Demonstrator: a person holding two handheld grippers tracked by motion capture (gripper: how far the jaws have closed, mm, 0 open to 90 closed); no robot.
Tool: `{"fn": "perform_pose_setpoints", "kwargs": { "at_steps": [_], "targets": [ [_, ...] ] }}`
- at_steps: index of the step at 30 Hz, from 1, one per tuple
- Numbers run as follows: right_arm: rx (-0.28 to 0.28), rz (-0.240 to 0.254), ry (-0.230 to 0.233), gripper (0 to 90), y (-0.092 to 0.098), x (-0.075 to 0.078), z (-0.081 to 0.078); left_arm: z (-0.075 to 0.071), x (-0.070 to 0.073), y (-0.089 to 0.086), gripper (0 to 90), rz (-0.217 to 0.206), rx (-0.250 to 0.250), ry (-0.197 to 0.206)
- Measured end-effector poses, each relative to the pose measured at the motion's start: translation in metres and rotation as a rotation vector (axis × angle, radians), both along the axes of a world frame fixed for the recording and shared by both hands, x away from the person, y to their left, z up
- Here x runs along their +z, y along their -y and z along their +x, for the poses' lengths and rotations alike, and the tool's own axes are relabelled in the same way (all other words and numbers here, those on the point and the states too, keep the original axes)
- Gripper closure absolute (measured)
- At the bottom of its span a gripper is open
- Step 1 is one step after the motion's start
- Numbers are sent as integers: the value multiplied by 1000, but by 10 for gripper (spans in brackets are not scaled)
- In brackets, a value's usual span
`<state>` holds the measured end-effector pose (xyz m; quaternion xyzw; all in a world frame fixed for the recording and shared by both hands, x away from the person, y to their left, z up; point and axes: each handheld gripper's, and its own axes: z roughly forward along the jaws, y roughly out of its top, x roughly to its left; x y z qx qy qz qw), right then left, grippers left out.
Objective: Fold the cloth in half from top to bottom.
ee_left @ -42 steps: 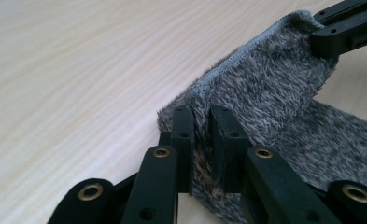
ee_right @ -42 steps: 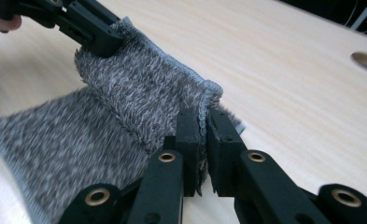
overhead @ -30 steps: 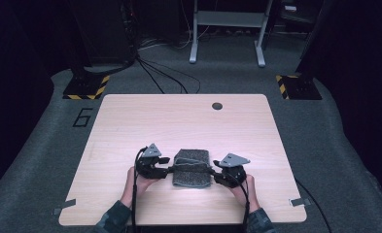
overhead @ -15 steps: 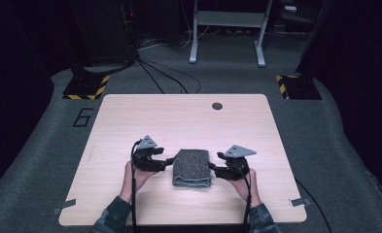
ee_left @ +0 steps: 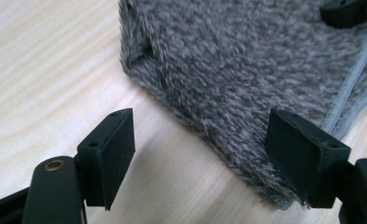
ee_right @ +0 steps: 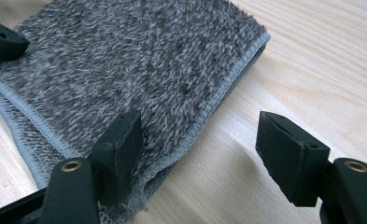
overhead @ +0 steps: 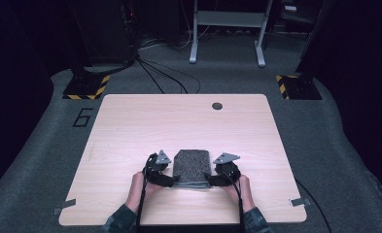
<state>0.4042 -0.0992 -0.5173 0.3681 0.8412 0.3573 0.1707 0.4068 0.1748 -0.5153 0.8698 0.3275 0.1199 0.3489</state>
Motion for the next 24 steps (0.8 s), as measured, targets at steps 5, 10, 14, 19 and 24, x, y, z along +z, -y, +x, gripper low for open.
{"fn": "perform_pose_setpoints", "kwargs": {
  "at_steps": [5, 10, 14, 19, 24],
  "targets": [
    [-7, 4, -10, 304, 3, -2, 0, -5, -4, 3, 239, -6, 37, 17],
    [-23, 15, -12, 284, 9, -3, -2, -4, -6, 6, 222, -19, 44, 19],
    [-22, 23, -9, 262, 10, -5, 2, -8, -7, 6, 223, -14, 68, 25],
    [-17, 26, -18, 252, 11, -5, 7, -9, -6, 7, 220, -20, 71, 24],
    [-21, 67, -14, 206, 18, 1, 3, -9, 1, 1, 154, -42, 69, 27]
  ]
}}
